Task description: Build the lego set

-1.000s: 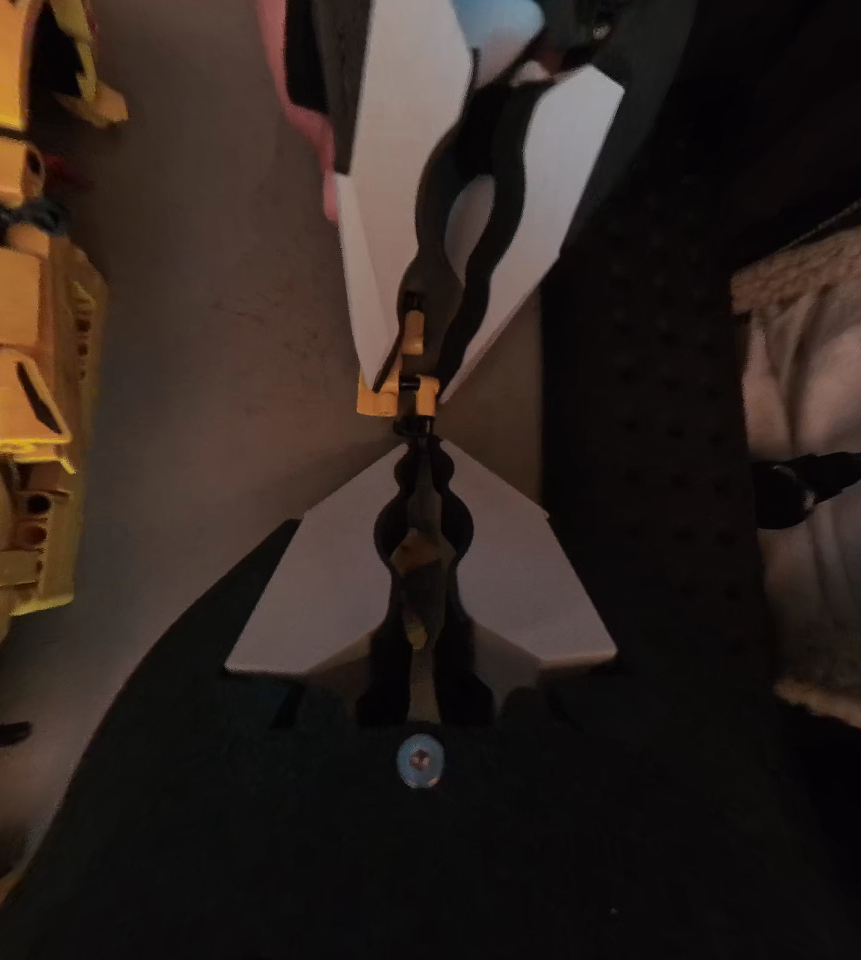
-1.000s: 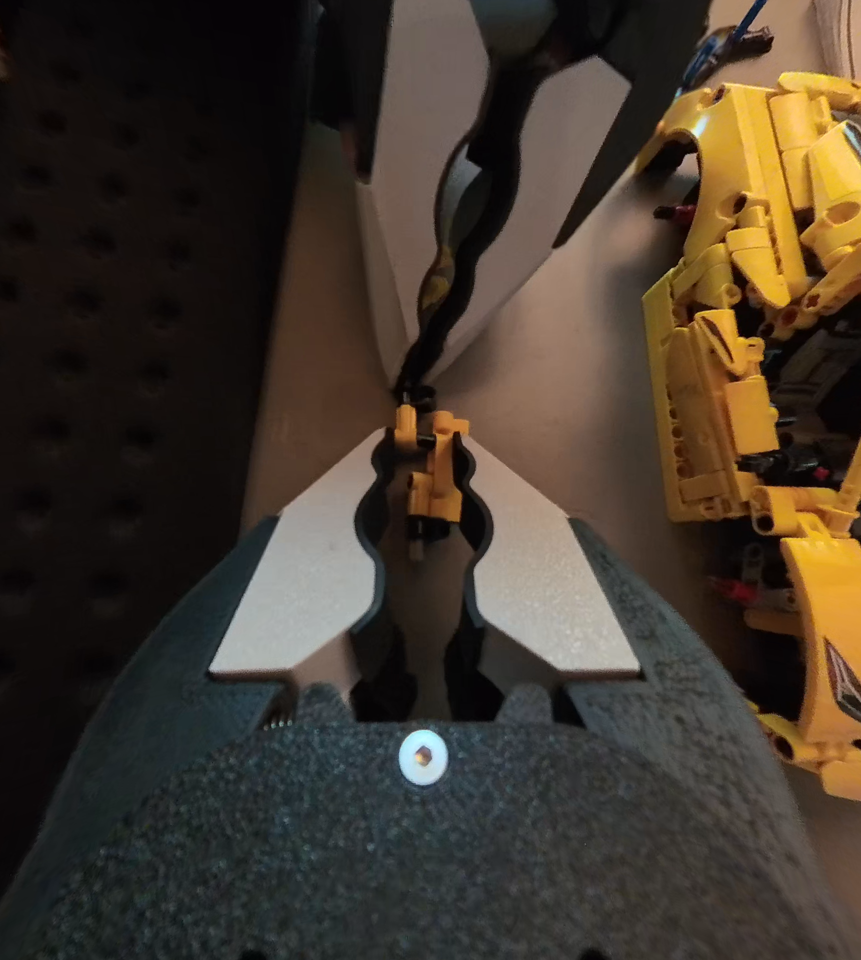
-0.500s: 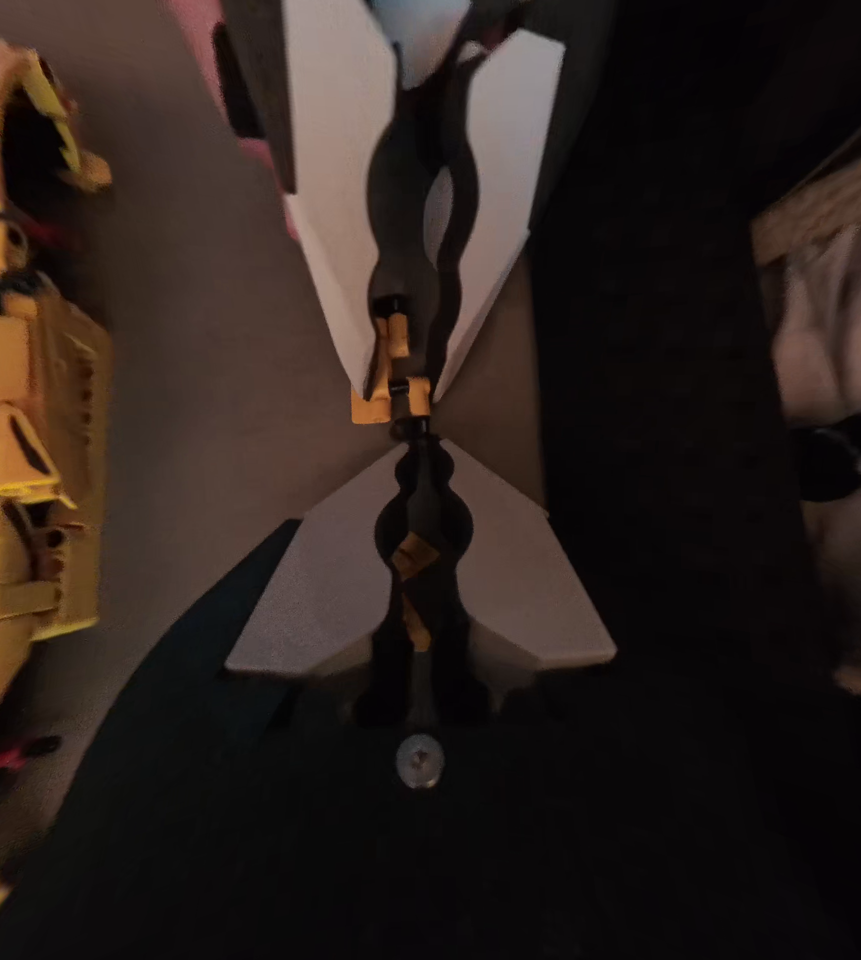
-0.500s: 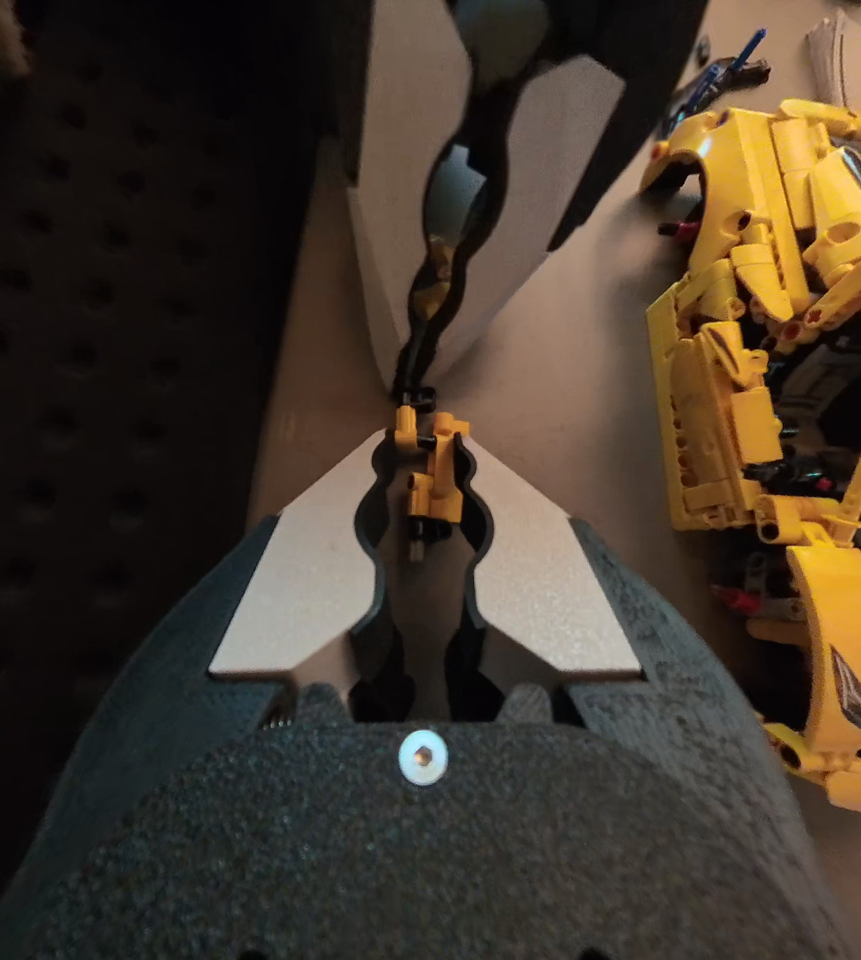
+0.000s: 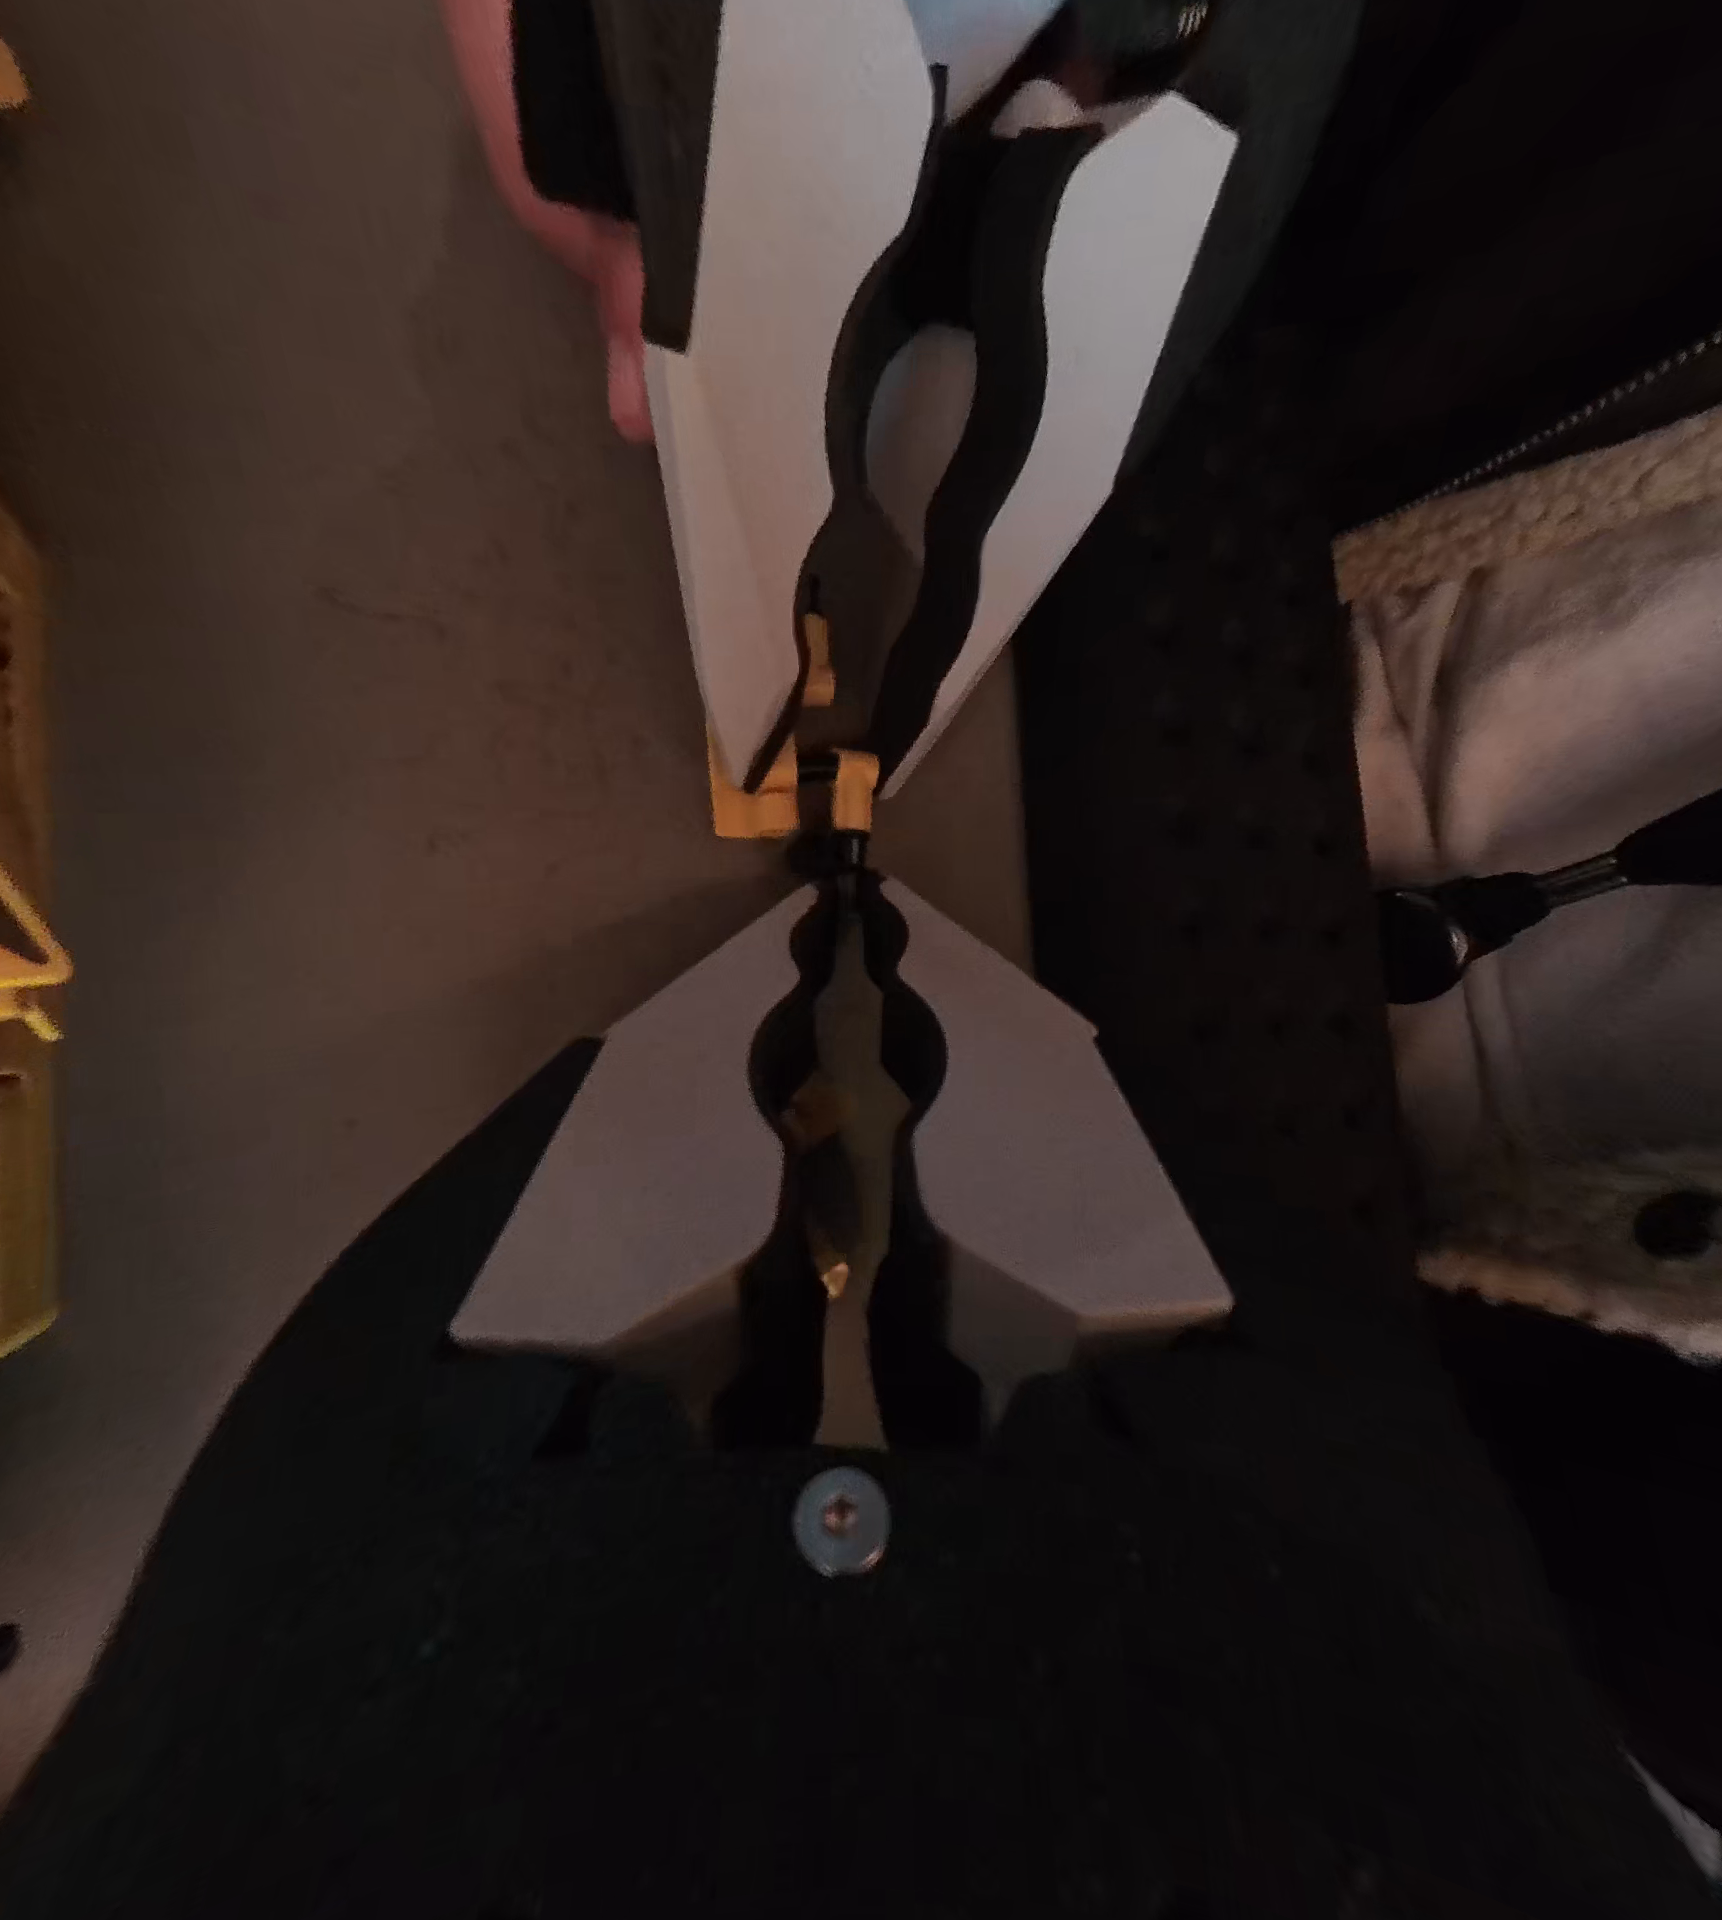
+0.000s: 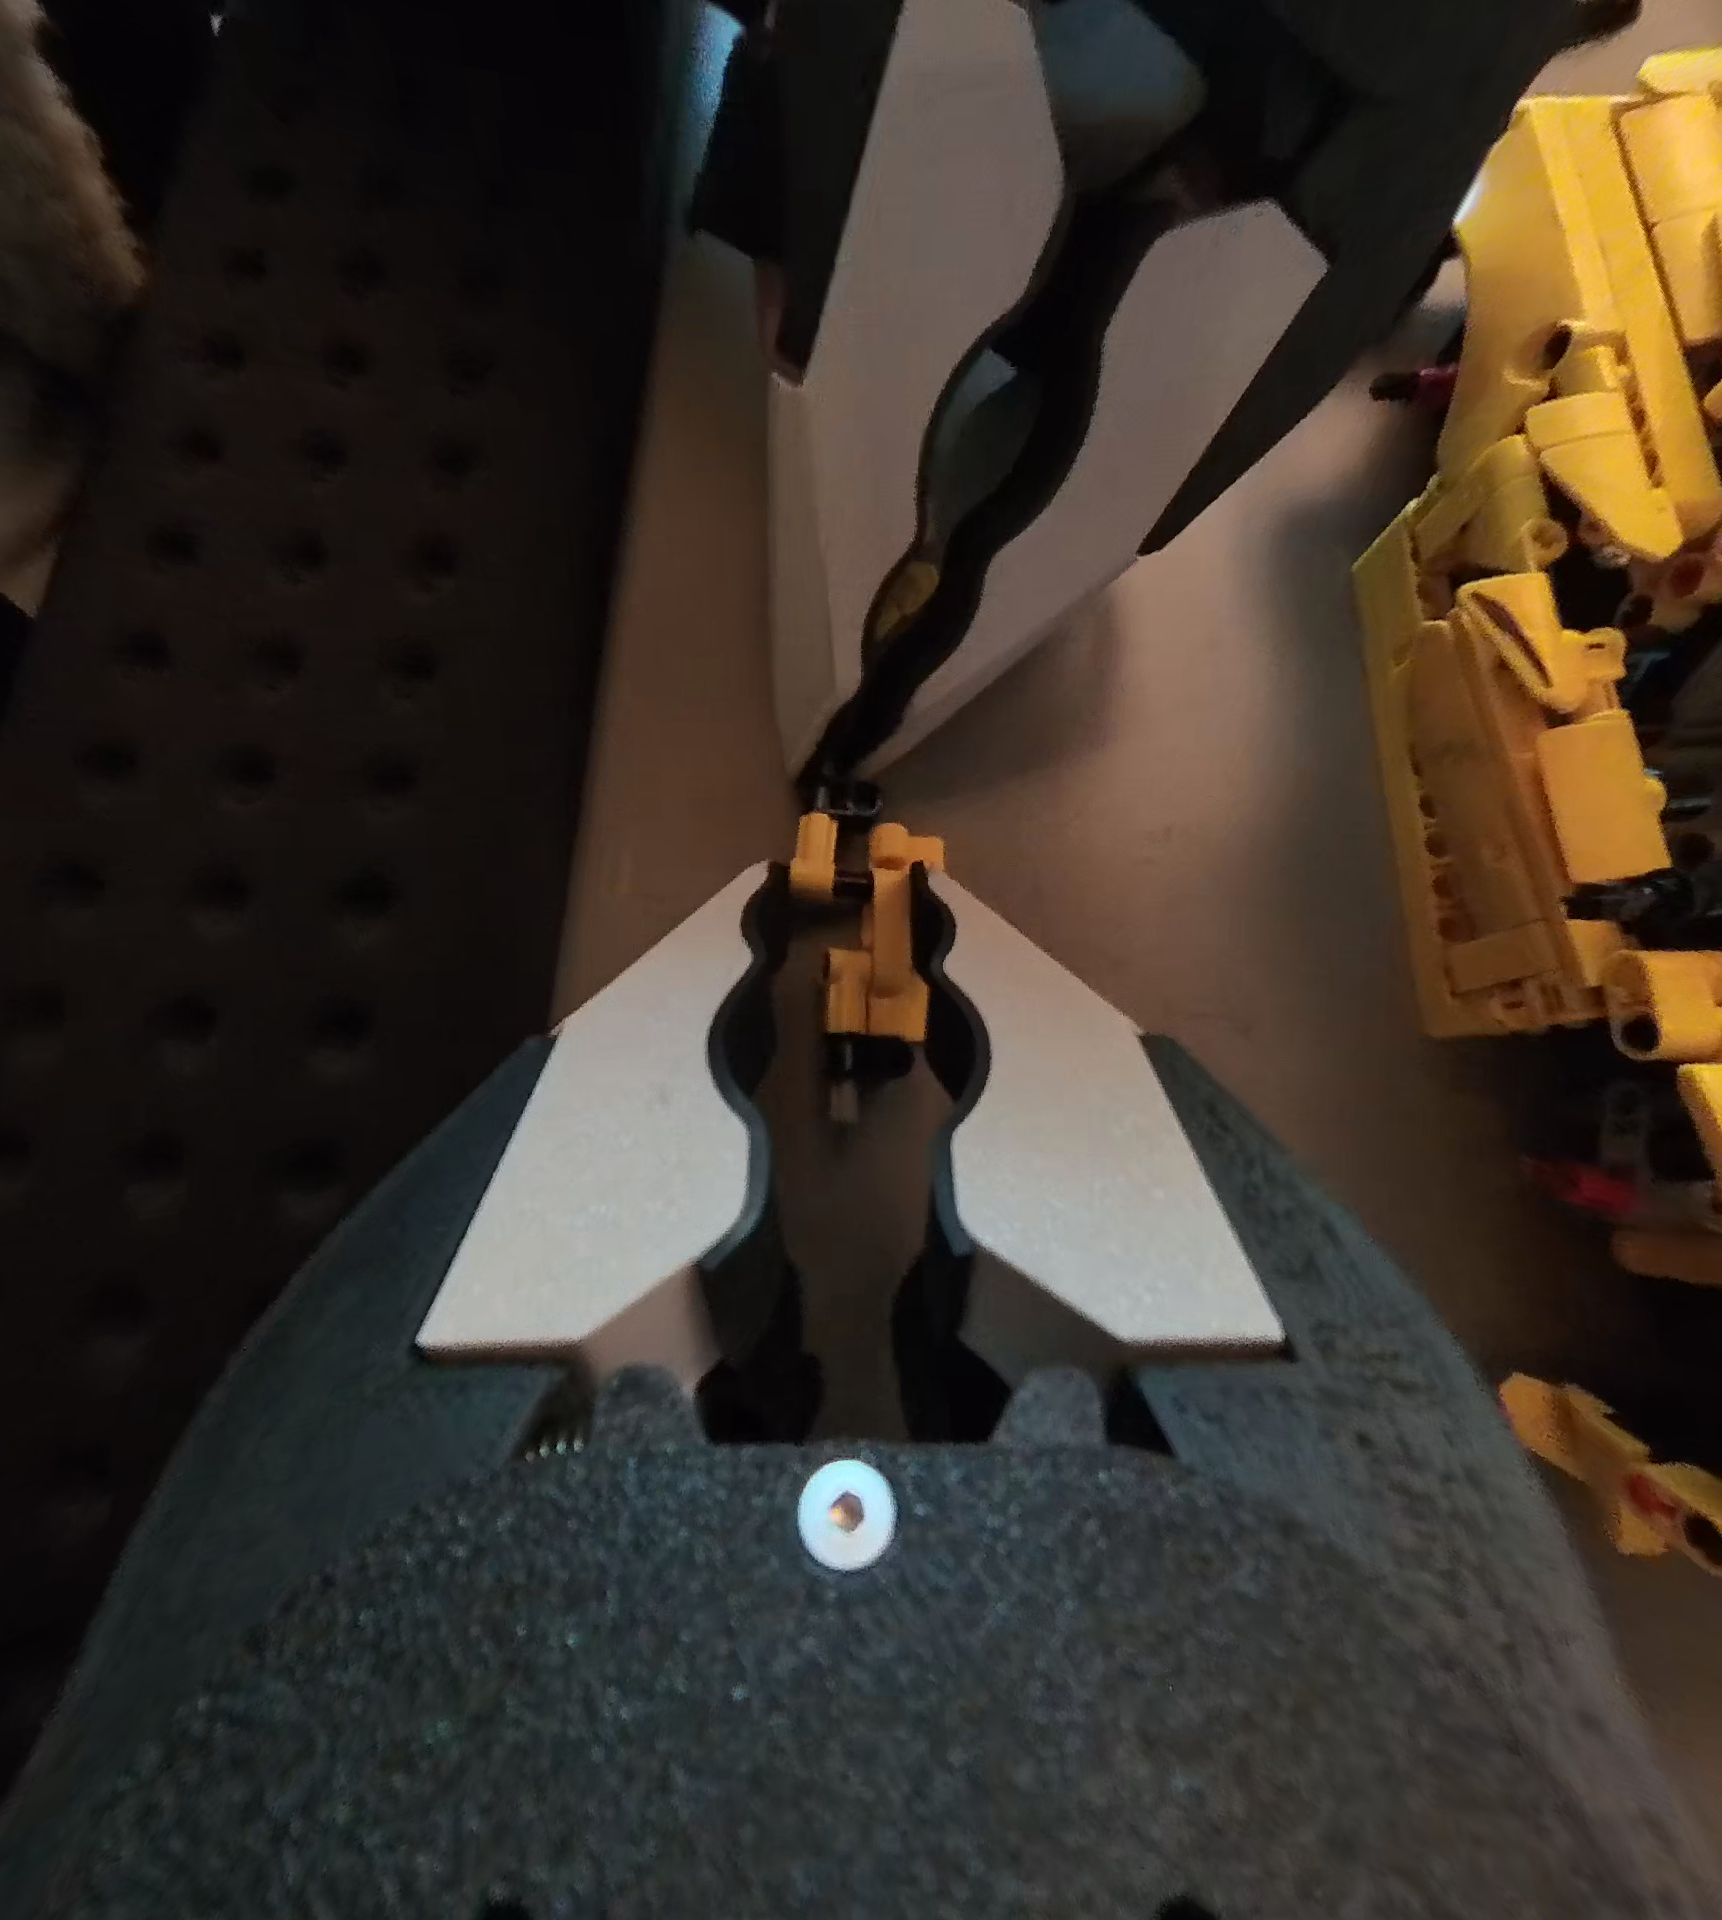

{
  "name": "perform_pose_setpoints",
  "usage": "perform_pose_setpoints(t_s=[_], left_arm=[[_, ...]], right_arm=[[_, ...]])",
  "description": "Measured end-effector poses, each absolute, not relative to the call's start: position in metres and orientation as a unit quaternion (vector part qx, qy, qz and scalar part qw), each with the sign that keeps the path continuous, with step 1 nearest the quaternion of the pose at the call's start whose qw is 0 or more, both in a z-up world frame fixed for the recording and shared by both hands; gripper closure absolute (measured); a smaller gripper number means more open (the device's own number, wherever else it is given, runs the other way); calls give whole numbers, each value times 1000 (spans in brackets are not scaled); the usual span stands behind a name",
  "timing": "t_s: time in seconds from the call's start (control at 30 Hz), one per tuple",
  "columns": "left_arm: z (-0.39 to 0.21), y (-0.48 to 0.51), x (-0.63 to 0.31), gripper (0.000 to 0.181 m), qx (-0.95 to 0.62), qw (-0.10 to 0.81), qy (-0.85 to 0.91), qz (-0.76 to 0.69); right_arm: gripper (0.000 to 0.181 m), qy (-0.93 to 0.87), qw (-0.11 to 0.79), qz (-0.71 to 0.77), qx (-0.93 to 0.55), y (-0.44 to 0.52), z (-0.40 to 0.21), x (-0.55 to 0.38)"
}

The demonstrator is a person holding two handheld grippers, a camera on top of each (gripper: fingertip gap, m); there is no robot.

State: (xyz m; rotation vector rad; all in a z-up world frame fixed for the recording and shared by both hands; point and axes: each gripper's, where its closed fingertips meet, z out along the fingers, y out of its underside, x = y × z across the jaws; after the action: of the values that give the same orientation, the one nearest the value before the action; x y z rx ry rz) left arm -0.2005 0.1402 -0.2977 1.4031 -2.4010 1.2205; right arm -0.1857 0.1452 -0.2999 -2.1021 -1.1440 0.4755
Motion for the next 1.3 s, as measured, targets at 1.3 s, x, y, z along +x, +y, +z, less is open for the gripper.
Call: perform_pose_setpoints(t_s=[1.3], left_arm=[[-299,143,-195,172,395,-101,-839,362]], right_arm=[[158,-390,330,243,-825,145,-298,-181]])
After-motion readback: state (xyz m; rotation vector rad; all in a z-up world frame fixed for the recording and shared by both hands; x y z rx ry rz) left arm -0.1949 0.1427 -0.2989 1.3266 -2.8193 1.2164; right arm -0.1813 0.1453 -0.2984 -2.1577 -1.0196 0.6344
